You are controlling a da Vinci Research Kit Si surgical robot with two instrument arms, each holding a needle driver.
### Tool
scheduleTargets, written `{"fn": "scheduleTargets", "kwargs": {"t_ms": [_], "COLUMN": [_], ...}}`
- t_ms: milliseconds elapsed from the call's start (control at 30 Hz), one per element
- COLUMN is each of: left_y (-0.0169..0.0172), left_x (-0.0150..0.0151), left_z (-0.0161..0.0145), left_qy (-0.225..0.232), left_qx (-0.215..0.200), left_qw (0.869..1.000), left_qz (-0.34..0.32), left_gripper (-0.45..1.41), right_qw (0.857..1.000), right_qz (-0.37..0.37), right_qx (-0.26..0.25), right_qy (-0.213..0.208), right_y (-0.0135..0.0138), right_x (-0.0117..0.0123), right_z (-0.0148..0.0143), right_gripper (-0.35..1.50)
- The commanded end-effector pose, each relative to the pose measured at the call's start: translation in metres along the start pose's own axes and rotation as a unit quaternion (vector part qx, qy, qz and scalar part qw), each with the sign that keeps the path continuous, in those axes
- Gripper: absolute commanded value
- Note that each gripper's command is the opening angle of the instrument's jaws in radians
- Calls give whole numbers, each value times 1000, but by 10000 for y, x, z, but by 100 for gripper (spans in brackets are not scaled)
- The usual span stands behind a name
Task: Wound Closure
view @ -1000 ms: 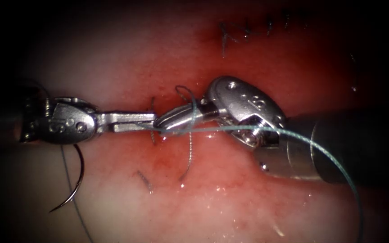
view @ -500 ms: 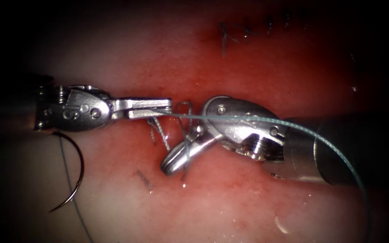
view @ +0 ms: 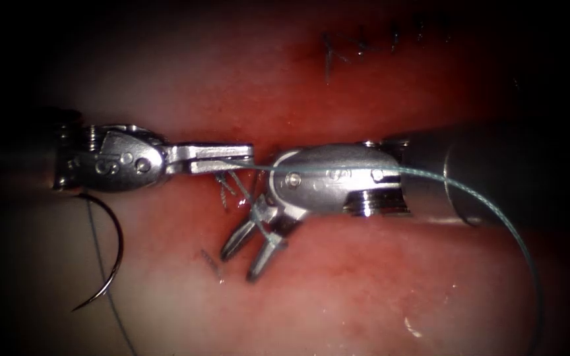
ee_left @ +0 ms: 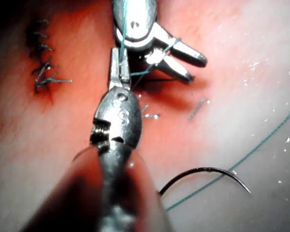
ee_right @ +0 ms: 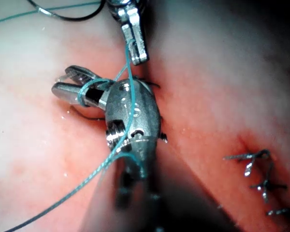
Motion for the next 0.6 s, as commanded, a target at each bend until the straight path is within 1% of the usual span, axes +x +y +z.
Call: {"fn": "scheduleTargets", "kwargs": {"t_ms": [33,67,133,167,400,567,600], "left_y": [-1,-1,-2,-2,4,7,8], "left_x": [-5,-4,-3,-2,1,3,3], "left_z": [4,3,-1,-3,-5,-6,-6], "left_qy": [0,0,-1,-2,-2,-1,-1], "left_qx": [0,0,0,1,-1,-2,-3], "left_qw": [1000,1000,1000,1000,1000,1000,1000], "left_qz": [0,0,-1,-1,-1,-3,-3], "left_gripper": [-45,-45,-45,-45,-45,-45,-45], "right_qw": [1000,1000,999,999,992,987,987], "right_qz": [-4,-4,-10,-13,-29,-32,-36], "right_qx": [4,5,3,2,7,14,16], "right_qy": [-9,-17,-32,-48,-119,-154,-159], "right_y": [5,4,4,5,6,4,4], "right_x": [-3,-4,-6,-10,-37,-51,-53], "right_z": [6,6,6,7,15,19,20], "right_gripper": [59,61,71,74,74,66,59]}}
